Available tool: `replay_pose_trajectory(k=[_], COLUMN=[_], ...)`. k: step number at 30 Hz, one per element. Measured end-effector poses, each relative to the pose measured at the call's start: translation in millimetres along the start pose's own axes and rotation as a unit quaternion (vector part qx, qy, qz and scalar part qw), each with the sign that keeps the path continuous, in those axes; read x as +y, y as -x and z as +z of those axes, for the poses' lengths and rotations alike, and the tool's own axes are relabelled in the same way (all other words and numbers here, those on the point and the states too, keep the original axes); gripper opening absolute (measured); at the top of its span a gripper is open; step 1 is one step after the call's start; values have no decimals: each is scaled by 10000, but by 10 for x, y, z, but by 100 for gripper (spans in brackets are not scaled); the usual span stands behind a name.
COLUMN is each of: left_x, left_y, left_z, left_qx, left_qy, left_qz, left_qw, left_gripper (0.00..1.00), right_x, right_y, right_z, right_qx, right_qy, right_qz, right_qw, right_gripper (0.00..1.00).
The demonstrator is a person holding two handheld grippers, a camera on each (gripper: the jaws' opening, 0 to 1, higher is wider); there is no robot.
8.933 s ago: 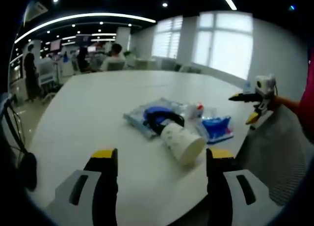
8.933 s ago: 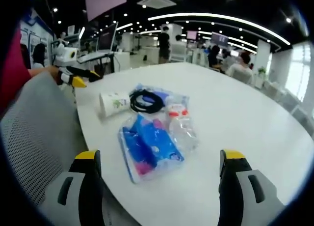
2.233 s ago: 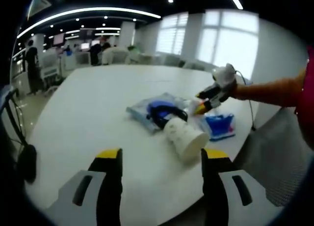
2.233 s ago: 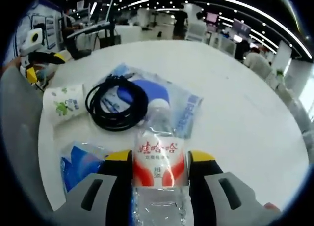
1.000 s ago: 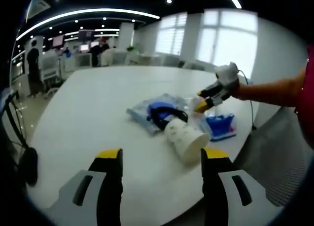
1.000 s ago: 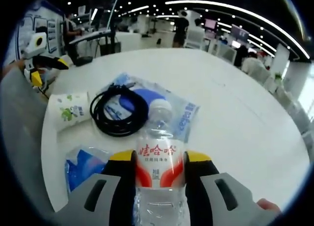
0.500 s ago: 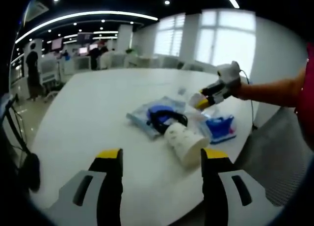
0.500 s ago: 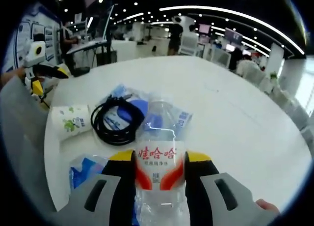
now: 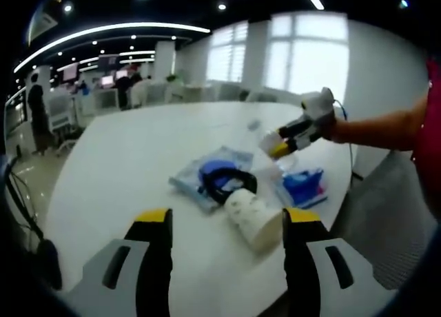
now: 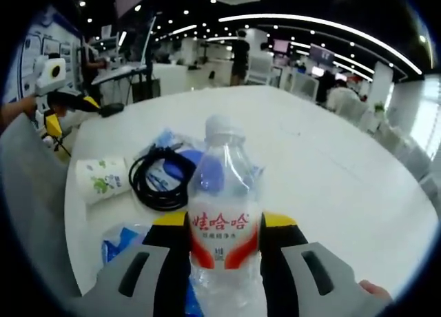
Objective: Arrange the tabletop items into an orderly group along one side of the table until the central work area is clear of visible clutter.
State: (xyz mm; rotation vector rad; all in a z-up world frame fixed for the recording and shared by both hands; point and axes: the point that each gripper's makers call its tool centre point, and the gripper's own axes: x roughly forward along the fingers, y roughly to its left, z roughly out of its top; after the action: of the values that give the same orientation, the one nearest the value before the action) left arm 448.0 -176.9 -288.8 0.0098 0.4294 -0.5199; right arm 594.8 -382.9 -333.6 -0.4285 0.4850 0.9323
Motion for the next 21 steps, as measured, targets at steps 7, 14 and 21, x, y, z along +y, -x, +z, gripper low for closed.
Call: replay_pose_trajectory(k=[7, 14, 21], left_x=[-68, -178, -291], left_y=[-71, -170, -253], left_z=[132, 396, 695], left_qx=[-112, -322, -596], left_qy=[-25, -105, 45], left_qz=[-127, -317, -553], left_qw=[9999, 9989, 9967], left_gripper=[61, 61, 59], right_x=[-7, -22, 14], right_y=[12, 37, 73], right_z=[-2, 13, 86], right_qx=[17, -3, -57], right_qy=[-33, -50, -20], right_qz=[-35, -85, -112], right_qw=[10000, 10000, 9999], right_gripper=[38, 37, 37])
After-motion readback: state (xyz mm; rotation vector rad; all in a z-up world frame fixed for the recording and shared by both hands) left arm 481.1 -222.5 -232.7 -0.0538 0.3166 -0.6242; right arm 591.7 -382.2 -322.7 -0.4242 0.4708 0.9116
